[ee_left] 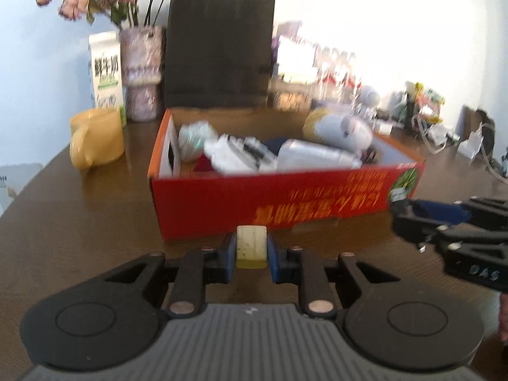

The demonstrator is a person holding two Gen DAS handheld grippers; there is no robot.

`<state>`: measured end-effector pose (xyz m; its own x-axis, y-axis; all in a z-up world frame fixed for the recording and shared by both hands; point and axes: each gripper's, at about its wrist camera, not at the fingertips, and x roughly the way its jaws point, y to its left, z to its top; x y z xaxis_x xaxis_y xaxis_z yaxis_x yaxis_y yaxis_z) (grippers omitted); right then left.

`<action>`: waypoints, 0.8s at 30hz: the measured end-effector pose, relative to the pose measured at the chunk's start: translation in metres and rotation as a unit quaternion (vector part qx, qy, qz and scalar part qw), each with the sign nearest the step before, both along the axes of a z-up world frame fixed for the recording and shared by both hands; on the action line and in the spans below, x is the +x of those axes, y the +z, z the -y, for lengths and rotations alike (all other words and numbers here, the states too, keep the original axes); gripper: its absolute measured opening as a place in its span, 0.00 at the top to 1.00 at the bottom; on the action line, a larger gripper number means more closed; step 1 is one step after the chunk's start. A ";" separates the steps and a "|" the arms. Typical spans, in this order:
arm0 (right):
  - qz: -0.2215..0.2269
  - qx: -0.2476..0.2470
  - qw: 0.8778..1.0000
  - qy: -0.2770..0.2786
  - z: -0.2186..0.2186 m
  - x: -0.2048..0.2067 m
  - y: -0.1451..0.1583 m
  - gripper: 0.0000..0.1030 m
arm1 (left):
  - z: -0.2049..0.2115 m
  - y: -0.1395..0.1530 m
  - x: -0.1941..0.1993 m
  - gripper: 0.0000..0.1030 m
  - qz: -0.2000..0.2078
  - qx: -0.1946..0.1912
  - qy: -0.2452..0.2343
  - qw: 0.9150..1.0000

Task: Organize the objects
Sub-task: 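Grasp the yellow block with the left gripper while the right grasps the black USB cable, then carry the yellow block and USB cable into the box and open both grippers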

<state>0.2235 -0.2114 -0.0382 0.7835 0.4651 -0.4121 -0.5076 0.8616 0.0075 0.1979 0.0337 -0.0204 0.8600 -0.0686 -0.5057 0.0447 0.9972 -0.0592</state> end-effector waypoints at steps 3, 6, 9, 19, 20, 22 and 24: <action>0.019 0.006 1.000 0.006 -0.005 0.001 0.013 0.64 | 0.004 0.017 -0.002 0.80 0.029 -0.003 -0.008 1.000; 0.038 0.012 0.999 0.013 -0.011 0.006 0.028 0.64 | 0.006 0.034 0.000 0.80 0.057 -0.007 -0.012 0.998; 0.056 0.017 0.998 0.018 -0.019 0.014 0.042 0.64 | 0.006 0.049 0.006 0.80 0.079 -0.012 -0.014 0.997; 0.075 0.031 0.997 0.005 -0.051 0.069 0.065 0.64 | 0.001 0.069 0.061 0.80 0.113 -0.026 0.007 0.993; 0.075 0.031 0.997 0.002 -0.054 0.076 0.065 0.64 | 0.000 0.068 0.068 0.80 0.113 -0.027 0.009 0.993; 0.072 0.030 0.997 -0.004 -0.059 0.091 0.064 0.64 | -0.003 0.065 0.083 0.80 0.111 -0.030 0.014 0.993; 0.069 0.028 0.997 -0.010 -0.064 0.107 0.061 0.64 | -0.006 0.062 0.099 0.80 0.111 -0.032 0.021 0.993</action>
<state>0.3300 -0.1477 0.0224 0.8408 0.4672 -0.2735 -0.4889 0.8722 -0.0130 0.2966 0.0400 0.0420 0.9524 -0.0559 -0.2998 0.0220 0.9931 -0.1153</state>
